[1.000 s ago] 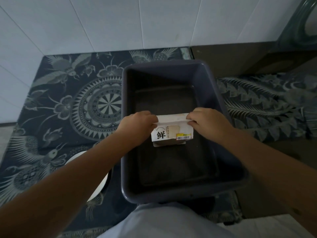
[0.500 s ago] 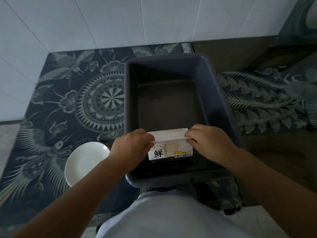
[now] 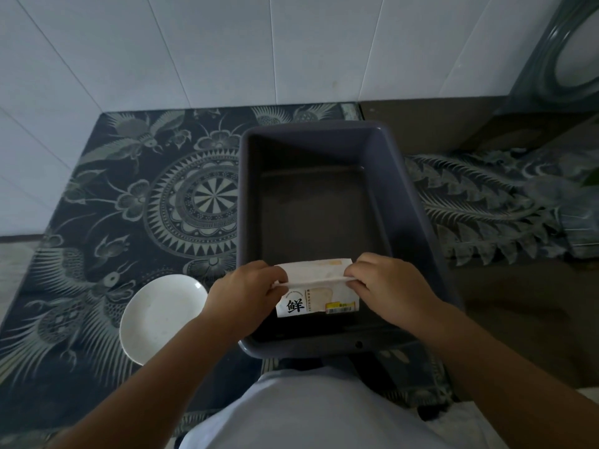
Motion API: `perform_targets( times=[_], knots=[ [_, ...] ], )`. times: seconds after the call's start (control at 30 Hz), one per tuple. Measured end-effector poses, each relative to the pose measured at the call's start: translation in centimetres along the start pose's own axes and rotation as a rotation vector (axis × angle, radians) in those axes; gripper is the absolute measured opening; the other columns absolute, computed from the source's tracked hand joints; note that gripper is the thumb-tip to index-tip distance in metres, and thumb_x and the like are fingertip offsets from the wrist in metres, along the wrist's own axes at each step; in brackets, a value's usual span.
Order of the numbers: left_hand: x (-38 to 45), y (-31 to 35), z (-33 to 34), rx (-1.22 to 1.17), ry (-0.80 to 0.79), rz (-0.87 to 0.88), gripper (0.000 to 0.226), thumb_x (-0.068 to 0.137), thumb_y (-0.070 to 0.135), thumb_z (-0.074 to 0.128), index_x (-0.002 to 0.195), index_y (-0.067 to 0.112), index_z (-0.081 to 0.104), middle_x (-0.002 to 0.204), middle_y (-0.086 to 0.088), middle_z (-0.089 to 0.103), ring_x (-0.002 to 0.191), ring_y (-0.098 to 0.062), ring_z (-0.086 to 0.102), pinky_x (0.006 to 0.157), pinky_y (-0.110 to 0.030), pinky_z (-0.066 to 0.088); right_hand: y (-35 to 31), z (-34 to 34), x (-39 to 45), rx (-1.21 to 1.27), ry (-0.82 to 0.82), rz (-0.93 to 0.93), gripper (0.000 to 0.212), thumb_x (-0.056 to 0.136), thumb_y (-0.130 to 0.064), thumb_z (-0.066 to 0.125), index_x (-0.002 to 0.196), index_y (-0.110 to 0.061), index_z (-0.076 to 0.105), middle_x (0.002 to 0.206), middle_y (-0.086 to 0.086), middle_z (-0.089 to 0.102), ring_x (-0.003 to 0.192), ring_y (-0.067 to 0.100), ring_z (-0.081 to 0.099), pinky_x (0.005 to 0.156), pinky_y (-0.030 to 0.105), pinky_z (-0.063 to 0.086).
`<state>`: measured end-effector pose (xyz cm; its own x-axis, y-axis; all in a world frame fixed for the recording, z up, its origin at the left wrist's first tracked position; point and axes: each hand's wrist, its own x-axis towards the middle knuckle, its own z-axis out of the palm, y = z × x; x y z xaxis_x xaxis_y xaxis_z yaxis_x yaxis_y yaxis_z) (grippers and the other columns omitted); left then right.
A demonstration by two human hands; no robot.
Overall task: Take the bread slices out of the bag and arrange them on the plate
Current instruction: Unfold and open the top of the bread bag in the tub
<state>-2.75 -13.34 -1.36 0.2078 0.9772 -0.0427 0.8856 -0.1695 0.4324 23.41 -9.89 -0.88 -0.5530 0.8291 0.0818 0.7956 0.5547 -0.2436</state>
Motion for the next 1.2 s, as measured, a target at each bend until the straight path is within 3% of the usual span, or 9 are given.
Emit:
perform_targets(
  times=[0.2, 0.3, 0.4, 0.5, 0.63, 0.73, 0.93, 1.13, 1.2],
  knots=[
    [-0.1, -0.1, 0.1, -0.034, -0.001, -0.009, 0.011, 0.089, 0.038, 0.064, 0.097, 0.032, 0.068, 0.088, 0.011, 0.059, 0.074, -0.014, 0.061, 0.063, -0.038, 0.057, -0.2, 0.1, -0.3, -0.005, -0.014, 0.010, 0.010, 0.087, -0.027, 0.068, 0.091, -0.020, 0.074, 0.087, -0.002, 0.067, 0.071, 0.019, 0.066, 0.052, 0.036, 0.053],
    [-0.1, -0.2, 0.4, -0.072, -0.022, -0.055, 0.009, 0.089, 0.038, 0.064, 0.096, 0.033, 0.067, 0.086, 0.010, 0.061, 0.074, -0.015, 0.061, 0.063, -0.036, 0.056, -0.3, 0.4, -0.4, 0.026, -0.022, 0.035, 0.010, 0.089, -0.027, 0.068, 0.092, -0.019, 0.073, 0.090, -0.002, 0.067, 0.073, 0.018, 0.065, 0.052, 0.027, 0.044],
    [-0.1, -0.2, 0.5, -0.168, -0.087, -0.154, 0.009, 0.087, 0.046, 0.061, 0.088, 0.037, 0.063, 0.069, 0.014, 0.063, 0.064, -0.008, 0.061, 0.056, -0.026, 0.049, -0.5, 0.7, -0.4, 0.063, -0.017, 0.060, 0.009, 0.088, -0.025, 0.070, 0.092, -0.017, 0.071, 0.090, -0.001, 0.063, 0.073, 0.017, 0.063, 0.054, 0.025, 0.040],
    [0.2, -0.1, 0.2, -0.274, -0.142, -0.226, 0.017, 0.086, 0.051, 0.056, 0.078, 0.037, 0.062, 0.064, 0.009, 0.066, 0.060, -0.004, 0.061, 0.054, -0.025, 0.049, -0.7, 0.9, -0.5, 0.116, -0.034, 0.110, 0.019, 0.088, -0.038, 0.065, 0.091, -0.019, 0.068, 0.090, -0.003, 0.060, 0.074, 0.014, 0.060, 0.056, 0.028, 0.049],
    [1.1, 0.0, -0.1, -0.265, -0.212, -0.289, 0.020, 0.091, 0.040, 0.058, 0.076, 0.027, 0.064, 0.070, 0.007, 0.067, 0.068, -0.011, 0.064, 0.066, -0.032, 0.055, -1.0, 0.8, -0.2, 0.227, -0.078, 0.262, 0.035, 0.088, -0.055, 0.049, 0.085, -0.024, 0.066, 0.076, -0.012, 0.057, 0.066, 0.005, 0.057, 0.054, 0.019, 0.043],
    [1.7, 0.0, -0.3, -0.236, -0.302, -0.313, 0.017, 0.089, 0.033, 0.059, 0.077, 0.023, 0.061, 0.068, 0.004, 0.070, 0.064, -0.013, 0.066, 0.065, -0.033, 0.057, -0.8, 0.8, 0.3, 0.328, -0.183, 0.428, 0.018, 0.090, -0.048, 0.061, 0.083, -0.031, 0.062, 0.077, -0.016, 0.060, 0.068, 0.001, 0.061, 0.054, 0.018, 0.046],
    [2.3, 0.0, -0.4, -0.267, -0.415, -0.346, 0.004, 0.084, 0.022, 0.062, 0.082, 0.018, 0.061, 0.057, 0.003, 0.072, 0.040, 0.002, 0.057, 0.048, -0.017, 0.047, -0.6, 0.1, 1.3, 0.363, -0.365, 0.543, 0.015, 0.086, -0.037, 0.070, 0.078, -0.029, 0.061, 0.080, -0.011, 0.064, 0.067, 0.002, 0.062, 0.052, 0.020, 0.041],
    [2.2, 0.2, -0.3, -0.232, -0.337, -0.351, 0.004, 0.081, 0.020, 0.060, 0.079, 0.024, 0.059, 0.057, 0.004, 0.071, 0.046, -0.003, 0.062, 0.059, -0.030, 0.060, -1.0, -0.3, 1.4, 0.337, -0.338, 0.527, 0.009, 0.088, -0.032, 0.066, 0.084, -0.028, 0.059, 0.081, -0.009, 0.064, 0.068, 0.005, 0.063, 0.054, 0.023, 0.047],
    [2.2, -0.1, -0.4, -0.298, -0.315, -0.374, 0.008, 0.084, 0.016, 0.058, 0.079, 0.023, 0.059, 0.057, 0.002, 0.070, 0.042, -0.001, 0.061, 0.053, -0.028, 0.058, -0.9, -0.3, 1.2, 0.351, -0.301, 0.539, 0.008, 0.090, -0.031, 0.063, 0.094, -0.029, 0.056, 0.085, -0.008, 0.064, 0.071, 0.006, 0.064, 0.057, 0.024, 0.050]
  ],
)
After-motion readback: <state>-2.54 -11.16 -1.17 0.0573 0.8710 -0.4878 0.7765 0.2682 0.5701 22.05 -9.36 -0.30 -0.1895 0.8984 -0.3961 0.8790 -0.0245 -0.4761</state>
